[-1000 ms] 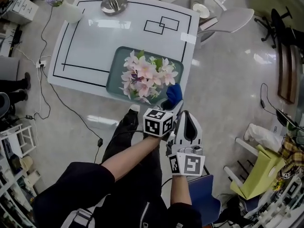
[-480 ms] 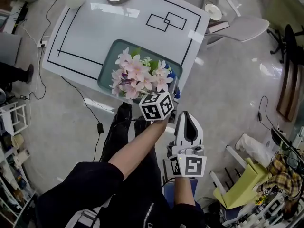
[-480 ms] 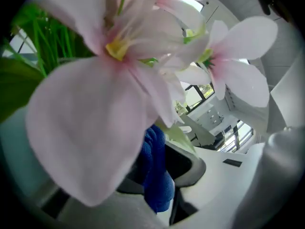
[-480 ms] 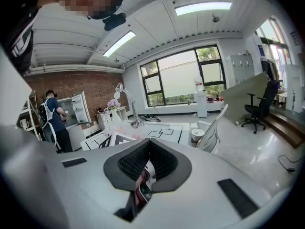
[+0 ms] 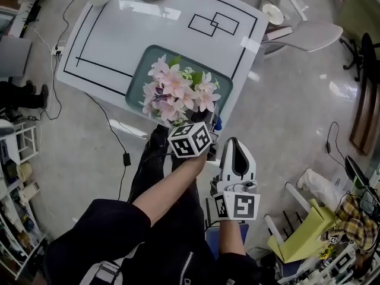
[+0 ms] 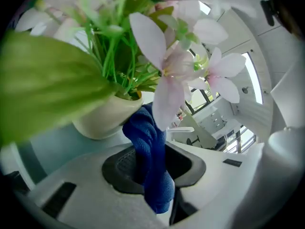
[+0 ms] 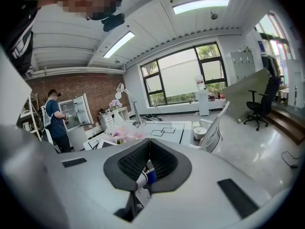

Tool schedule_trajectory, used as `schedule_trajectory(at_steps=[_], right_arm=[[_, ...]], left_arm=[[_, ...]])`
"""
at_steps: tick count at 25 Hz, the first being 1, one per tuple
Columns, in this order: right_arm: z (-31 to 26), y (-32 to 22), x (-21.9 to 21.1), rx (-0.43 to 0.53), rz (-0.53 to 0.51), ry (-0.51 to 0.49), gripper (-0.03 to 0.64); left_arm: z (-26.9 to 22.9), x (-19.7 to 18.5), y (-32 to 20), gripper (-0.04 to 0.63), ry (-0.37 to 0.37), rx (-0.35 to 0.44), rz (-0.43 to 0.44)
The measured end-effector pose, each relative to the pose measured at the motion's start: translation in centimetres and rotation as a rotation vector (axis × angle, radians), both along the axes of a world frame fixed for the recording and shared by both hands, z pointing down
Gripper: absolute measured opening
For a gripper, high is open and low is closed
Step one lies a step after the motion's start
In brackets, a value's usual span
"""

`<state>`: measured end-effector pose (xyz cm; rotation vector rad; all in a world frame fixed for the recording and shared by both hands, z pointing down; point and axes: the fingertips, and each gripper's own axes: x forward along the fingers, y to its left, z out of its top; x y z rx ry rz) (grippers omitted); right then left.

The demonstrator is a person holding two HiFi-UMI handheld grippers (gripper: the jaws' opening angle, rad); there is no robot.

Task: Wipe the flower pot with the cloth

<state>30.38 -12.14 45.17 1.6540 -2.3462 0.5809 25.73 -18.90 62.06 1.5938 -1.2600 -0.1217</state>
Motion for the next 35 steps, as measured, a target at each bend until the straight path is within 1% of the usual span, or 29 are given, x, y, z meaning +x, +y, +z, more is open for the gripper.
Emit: schedule_trajectory(at_steps=[4, 11, 13, 21, 25, 26, 29, 31, 35], right_arm=[[-0.3, 0.0, -1.0, 0.009, -0.004, -0.007, 0.009], [-0.2, 0.4, -3.7, 0.02, -0.017, -0.032, 0.008], [-0.4, 0.6, -4.4, 0.024, -0.025, -0.038, 0.009], [-1.3, 1.7, -6.0, 0.044, -0.059, -0.056, 0.008], [-1.7, 2.4, -6.2, 0.052, -0.073, -0.062, 0.009], [-1.8, 2.6, -6.2, 0.054, -0.077, -0.063, 0.009], [-2.1, 3.2, -6.0, 0.055, -0.08, -0.062, 0.008], [-2.2, 3.6, -5.8, 0.056, -0.079, -0.06, 0.009], [-2.4, 4.7, -4.7, 0.059, -0.074, -0.058, 0.008]], left_arm=[[-0.1, -0.4, 1.3, 0.121, 0.011, -0.014, 0.015], [-0.2, -1.3, 4.7, 0.121, 0.033, -0.038, 0.093], [-0.1, -2.0, 5.9, 0.121, 0.032, -0.047, 0.102], [-0.4, -6.7, 8.9, 0.121, 0.002, -0.05, 0.118], [-0.2, -9.4, 9.9, 0.121, -0.049, -0.046, 0.115], [0.2, -9.8, 9.7, 0.121, -0.051, -0.051, 0.117], [0.8, -9.3, 8.2, 0.121, -0.022, -0.063, 0.163], [0.5, -8.1, 7.2, 0.121, -0.006, -0.048, 0.204], [-0.2, -5.3, 6.2, 0.121, 0.009, -0.02, 0.253]])
